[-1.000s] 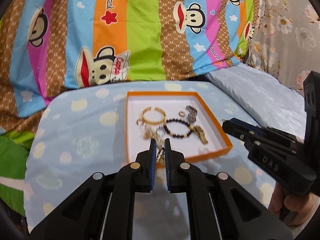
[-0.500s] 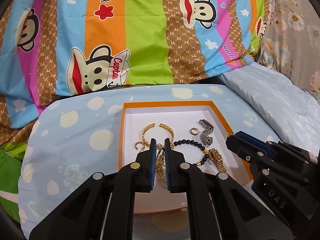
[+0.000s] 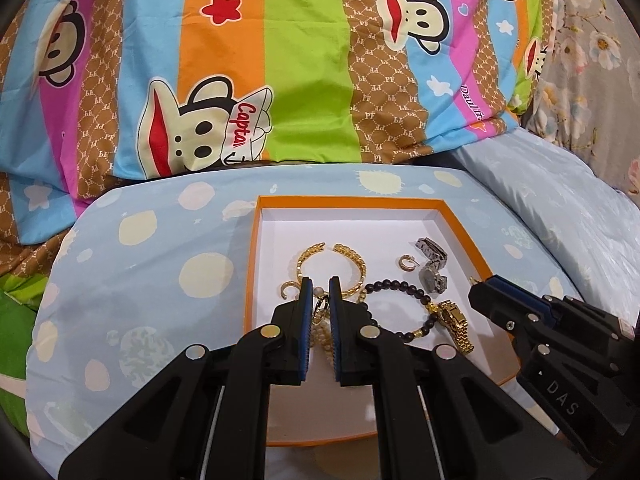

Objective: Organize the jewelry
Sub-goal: 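Lower both earrings into the orange box and open both grippers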

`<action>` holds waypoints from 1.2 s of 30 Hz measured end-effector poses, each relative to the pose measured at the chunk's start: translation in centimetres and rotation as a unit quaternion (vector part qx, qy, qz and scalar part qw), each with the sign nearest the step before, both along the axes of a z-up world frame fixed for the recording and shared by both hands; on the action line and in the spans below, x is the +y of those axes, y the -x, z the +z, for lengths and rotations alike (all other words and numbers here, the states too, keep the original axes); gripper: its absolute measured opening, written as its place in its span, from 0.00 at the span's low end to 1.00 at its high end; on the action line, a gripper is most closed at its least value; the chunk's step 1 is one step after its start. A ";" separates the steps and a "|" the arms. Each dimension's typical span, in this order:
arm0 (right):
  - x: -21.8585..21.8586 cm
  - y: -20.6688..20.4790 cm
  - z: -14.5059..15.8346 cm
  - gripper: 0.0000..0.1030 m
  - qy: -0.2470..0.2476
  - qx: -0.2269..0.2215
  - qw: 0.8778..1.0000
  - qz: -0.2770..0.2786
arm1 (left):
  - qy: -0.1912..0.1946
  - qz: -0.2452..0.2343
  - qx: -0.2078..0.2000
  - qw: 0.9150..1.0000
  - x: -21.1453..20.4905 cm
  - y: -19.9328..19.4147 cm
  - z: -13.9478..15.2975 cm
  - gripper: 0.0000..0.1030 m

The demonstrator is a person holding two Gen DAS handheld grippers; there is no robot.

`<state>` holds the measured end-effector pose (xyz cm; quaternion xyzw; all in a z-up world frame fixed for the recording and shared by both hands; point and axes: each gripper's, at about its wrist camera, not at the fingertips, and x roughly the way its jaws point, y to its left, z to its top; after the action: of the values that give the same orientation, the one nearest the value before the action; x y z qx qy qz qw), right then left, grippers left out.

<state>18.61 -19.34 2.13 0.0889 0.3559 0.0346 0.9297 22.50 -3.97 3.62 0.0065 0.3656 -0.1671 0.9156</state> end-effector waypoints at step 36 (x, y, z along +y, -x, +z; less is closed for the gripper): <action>0.8 -0.8 -1.9 0.12 0.012 0.017 1.000 0.012 | -0.004 -0.007 0.017 1.000 -0.7 -1.0 -2.4 0.07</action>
<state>19.45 -18.49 0.23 0.0739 0.3731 0.0401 0.9240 23.49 -4.71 1.25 0.0100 0.3818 -0.1723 0.9080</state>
